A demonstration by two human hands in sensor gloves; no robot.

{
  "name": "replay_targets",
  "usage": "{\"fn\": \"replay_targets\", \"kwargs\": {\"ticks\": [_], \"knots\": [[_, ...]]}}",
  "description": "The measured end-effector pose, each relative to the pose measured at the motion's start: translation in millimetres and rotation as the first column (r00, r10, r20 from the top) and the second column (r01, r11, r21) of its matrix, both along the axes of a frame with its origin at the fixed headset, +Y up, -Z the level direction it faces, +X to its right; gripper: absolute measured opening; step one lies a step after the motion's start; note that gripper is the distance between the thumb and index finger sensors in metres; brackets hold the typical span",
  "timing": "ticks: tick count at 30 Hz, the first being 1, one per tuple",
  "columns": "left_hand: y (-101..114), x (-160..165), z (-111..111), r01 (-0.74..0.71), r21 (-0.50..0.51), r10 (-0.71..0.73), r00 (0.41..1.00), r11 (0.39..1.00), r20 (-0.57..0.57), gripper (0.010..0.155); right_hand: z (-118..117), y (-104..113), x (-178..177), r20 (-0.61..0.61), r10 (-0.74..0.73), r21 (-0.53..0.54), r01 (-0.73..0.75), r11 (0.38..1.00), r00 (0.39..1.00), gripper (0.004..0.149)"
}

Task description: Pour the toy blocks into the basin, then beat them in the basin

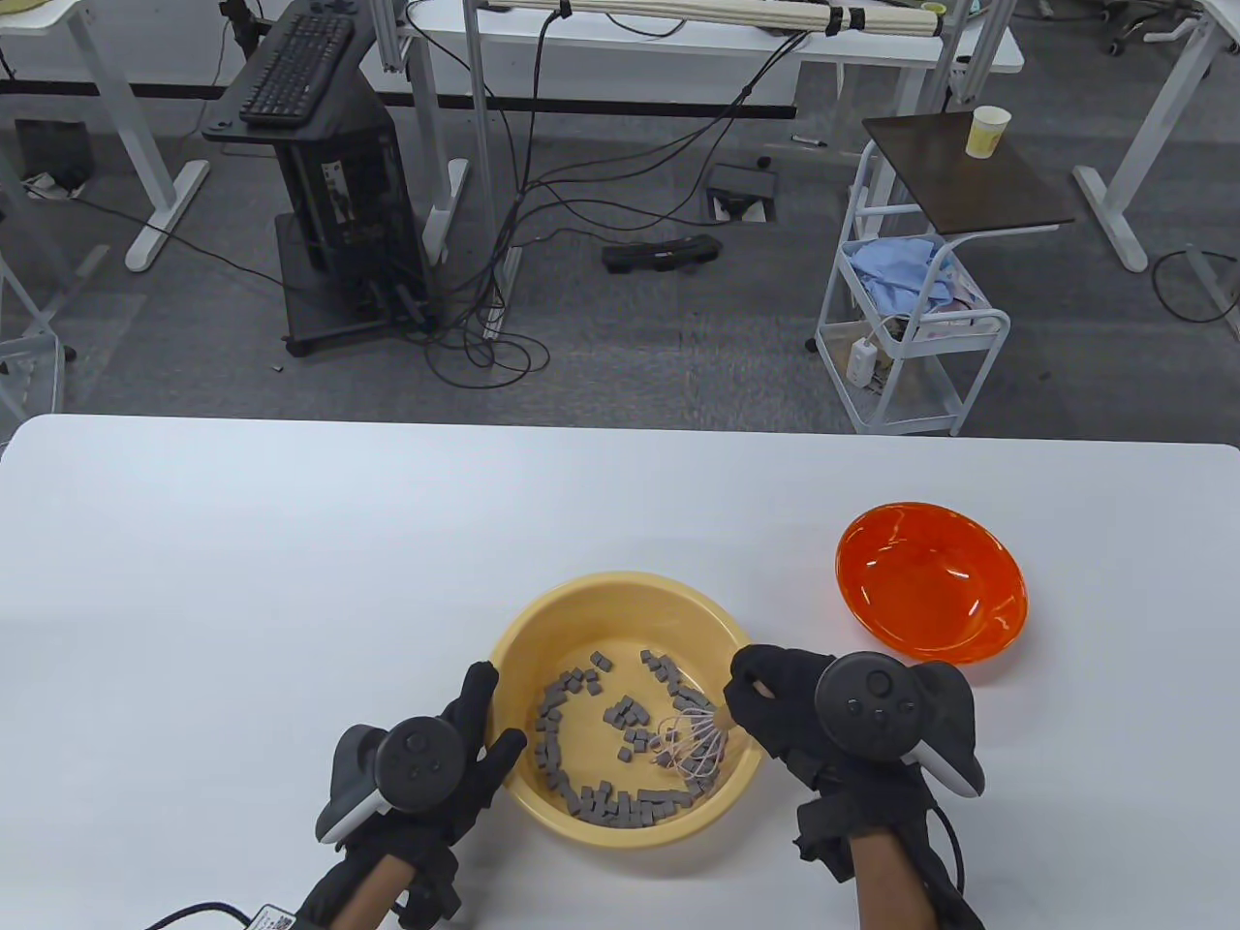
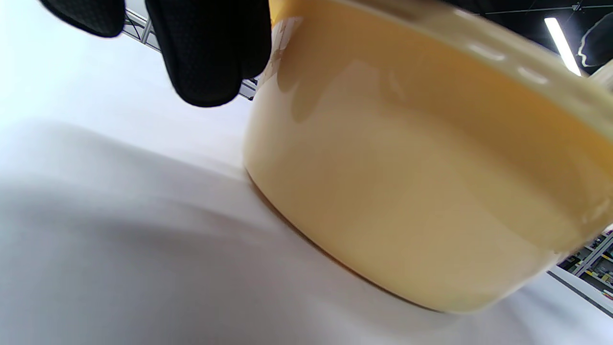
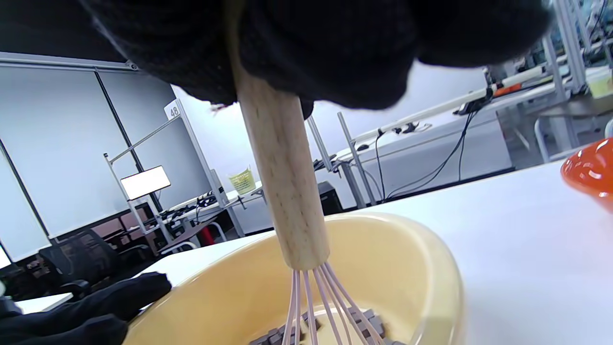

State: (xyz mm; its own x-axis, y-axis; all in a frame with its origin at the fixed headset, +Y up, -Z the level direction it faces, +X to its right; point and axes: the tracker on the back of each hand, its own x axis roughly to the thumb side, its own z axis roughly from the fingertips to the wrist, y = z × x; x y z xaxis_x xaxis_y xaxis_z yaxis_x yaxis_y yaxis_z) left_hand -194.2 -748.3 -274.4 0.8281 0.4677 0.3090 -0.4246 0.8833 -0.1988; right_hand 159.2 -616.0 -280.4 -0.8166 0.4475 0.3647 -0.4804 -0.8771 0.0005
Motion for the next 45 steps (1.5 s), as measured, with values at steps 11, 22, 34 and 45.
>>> {"fn": "replay_targets", "kwargs": {"ticks": [11, 22, 34, 45], "knots": [[0, 0, 0, -0.007, -0.005, 0.007, 1.0, 1.0, 0.0, 0.075, 1, -9, -17, 0.087, 0.103, 0.15, -0.116, 0.982, 0.991, 0.041], [0, 0, 0, -0.007, -0.005, 0.007, 1.0, 1.0, 0.0, 0.075, -10, -36, -36, -0.094, -0.06, -0.016, 0.059, 0.998, 0.994, 0.048], [0, 0, 0, -0.007, -0.007, 0.007, 1.0, 1.0, 0.007, 0.075, -11, -41, -48, -0.275, -0.237, -0.206, 0.184, 0.961, 0.932, 0.05], [0, -1, 0, -0.006, -0.008, 0.006, 1.0, 1.0, 0.007, 0.075, -9, -27, -37, -0.292, -0.214, -0.192, 0.162, 0.968, 0.932, 0.046]]}}
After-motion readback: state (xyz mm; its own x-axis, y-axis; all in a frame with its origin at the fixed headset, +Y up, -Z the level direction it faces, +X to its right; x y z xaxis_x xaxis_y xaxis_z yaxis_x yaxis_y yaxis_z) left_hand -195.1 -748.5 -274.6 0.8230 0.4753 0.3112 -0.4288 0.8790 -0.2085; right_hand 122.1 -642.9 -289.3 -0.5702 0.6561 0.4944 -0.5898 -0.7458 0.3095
